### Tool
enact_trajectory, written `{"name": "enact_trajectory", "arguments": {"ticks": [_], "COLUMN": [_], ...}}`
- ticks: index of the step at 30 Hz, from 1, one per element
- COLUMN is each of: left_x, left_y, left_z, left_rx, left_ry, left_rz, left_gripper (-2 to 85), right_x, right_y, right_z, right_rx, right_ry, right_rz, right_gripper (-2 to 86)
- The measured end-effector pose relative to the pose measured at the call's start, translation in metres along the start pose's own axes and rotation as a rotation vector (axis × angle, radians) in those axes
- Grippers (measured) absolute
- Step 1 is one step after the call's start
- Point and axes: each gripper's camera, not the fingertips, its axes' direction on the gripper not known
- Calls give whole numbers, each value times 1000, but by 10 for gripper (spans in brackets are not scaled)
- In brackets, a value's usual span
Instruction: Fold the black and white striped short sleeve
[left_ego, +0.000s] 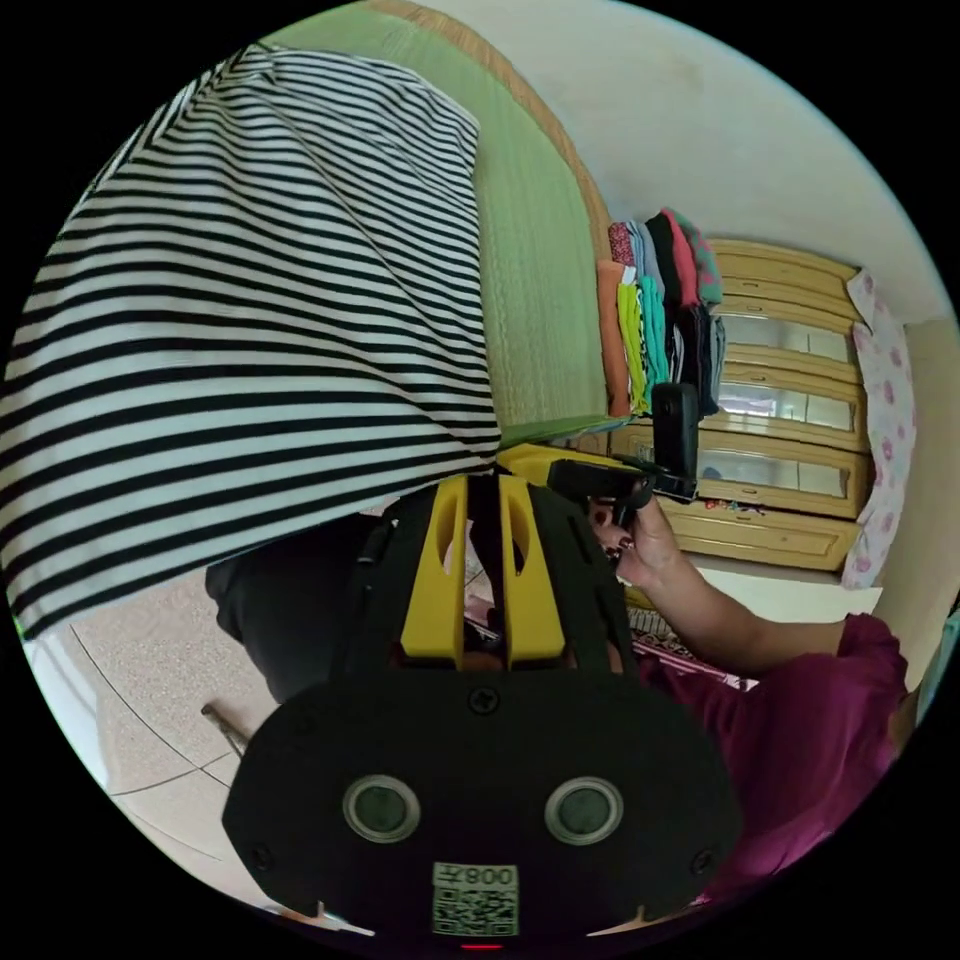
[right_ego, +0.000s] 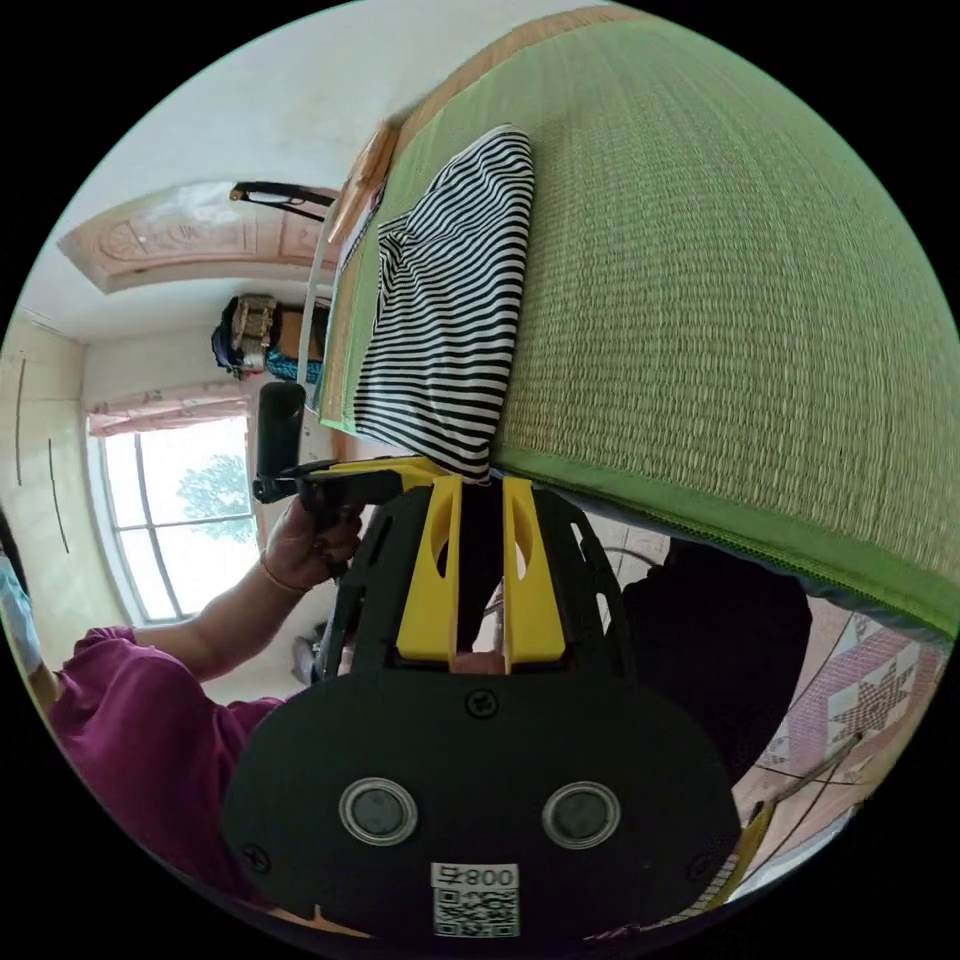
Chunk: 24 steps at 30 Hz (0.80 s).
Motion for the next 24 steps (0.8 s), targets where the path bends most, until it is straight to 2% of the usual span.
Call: {"name": "enact_trajectory", "arguments": {"ticks": [11,24], "left_x": [9,5], "left_y": [-4,29], "left_z": [35,67], "left_rx": [13,61], "left_ry": [62,135], "left_rz": [-11,-32], "left_gripper": [14,6], "right_x": [57,91], "right_y": [43,87], "right_z": [13,59], "right_rx": [27,22], "right_ry": [-184,-379], "right_rz": [74,128], "right_gripper": [76,64]}}
